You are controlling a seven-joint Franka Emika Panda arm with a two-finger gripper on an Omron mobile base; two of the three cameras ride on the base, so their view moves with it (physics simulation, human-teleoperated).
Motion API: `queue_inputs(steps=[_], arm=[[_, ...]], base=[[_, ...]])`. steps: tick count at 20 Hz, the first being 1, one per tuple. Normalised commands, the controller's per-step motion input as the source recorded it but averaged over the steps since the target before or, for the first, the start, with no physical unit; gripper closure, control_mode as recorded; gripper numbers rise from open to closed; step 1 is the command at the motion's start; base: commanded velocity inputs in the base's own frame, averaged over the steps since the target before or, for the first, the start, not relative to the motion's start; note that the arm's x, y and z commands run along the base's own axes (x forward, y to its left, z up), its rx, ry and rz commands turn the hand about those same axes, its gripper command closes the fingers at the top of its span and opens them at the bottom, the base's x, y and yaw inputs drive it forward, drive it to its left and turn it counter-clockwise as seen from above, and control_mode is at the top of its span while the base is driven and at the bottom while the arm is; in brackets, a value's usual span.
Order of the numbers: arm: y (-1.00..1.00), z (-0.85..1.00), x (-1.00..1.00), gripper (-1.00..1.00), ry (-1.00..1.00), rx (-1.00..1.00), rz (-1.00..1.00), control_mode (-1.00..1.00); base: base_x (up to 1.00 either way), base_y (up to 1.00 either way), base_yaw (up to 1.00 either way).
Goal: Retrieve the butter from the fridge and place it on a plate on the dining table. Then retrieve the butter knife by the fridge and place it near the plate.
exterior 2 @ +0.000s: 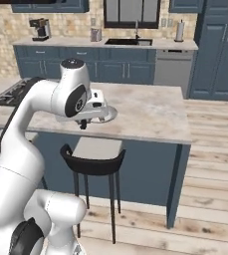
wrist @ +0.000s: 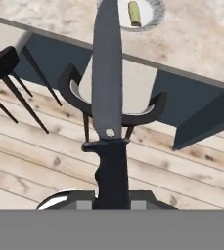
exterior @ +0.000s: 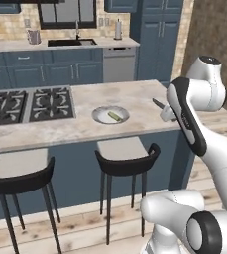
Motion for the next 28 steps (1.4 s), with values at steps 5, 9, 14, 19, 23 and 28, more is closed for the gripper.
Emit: queue_inputs(steps=[5,9,14,19,23,28], arm=[[0.00,0.00,0.00,1.00,0.00,0.00,0.00,1.00],[0.00,0.00,0.00,1.00,0.00,0.00,0.00,1.00],[0.00,0.00,0.00,1.00,0.00,0.00,0.00,1.00],[0.00,0.00,0.11,1.00,0.01,0.00,0.00,-1.00],[-0.28,-0.03,0.66,1.00,0.15,0.00,-0.01,-1.00],[-0.35,-0.33,0.91,1.00,0.25,-0.04,-0.13,-1.00]], base=[[0.35,0.19,0.03],[0.64,0.00,0.10],[0.73,0.00,0.11],[0.45,0.00,0.05],[0.00,0.00,0.00],[0.00,0.00,0.00]])
